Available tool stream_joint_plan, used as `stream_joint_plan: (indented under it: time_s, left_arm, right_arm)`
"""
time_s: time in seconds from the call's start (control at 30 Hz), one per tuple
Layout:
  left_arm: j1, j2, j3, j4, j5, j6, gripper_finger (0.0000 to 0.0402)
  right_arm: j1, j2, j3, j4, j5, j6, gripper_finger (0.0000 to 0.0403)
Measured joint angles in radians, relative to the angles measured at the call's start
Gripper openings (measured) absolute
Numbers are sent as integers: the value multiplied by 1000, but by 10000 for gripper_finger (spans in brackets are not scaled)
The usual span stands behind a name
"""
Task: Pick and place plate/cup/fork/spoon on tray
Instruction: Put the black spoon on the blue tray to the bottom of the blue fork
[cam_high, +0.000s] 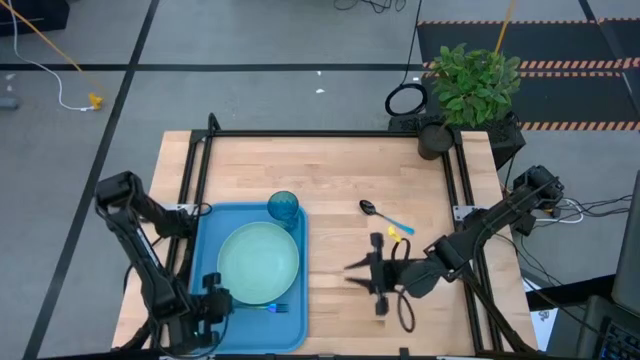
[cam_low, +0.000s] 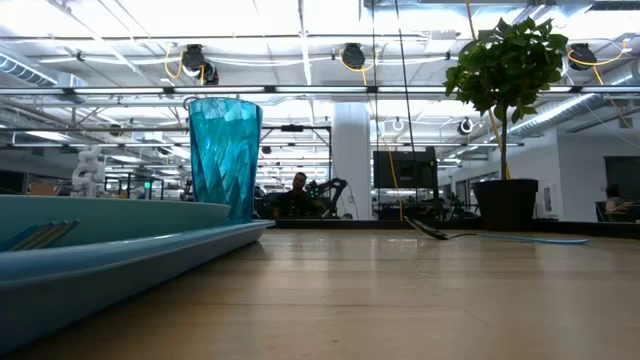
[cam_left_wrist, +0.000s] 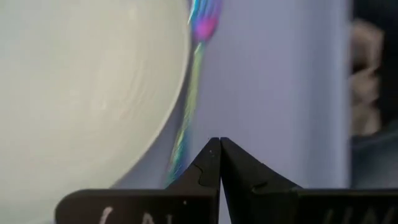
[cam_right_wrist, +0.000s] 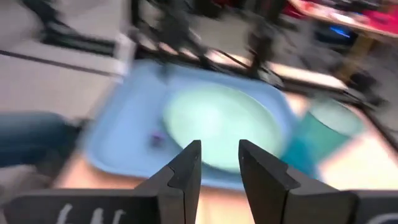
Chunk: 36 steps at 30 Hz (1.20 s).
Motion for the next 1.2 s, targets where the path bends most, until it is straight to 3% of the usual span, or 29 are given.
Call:
stream_joint_plan:
  time_s: [0.17,0.27,0.37,0.57,0.8,0.97,1.2]
  left_arm:
    - [33,-77,1,124,-128,156,7]
    - [58,-108,1,186,-183,290,8]
    - [98,-133,2,231,-213,400,8]
    - [222,-179,2,291,-191,558,8]
    - [369,-274,2,302,-125,668,8]
    - [430,-321,2,300,-93,709,8]
    - [434,-333,2,300,-94,720,8]
  right_arm:
    - [-27,0,0,-304,183,165,100]
    - [-78,0,-15,-476,202,349,100]
    - [-136,0,-84,-513,199,431,101]
    - [-310,0,-260,-428,70,456,125]
    - [-472,0,-448,-257,-23,332,168]
    - [-518,0,-585,22,-112,256,188]
    - [-529,-3,-690,160,-111,236,186]
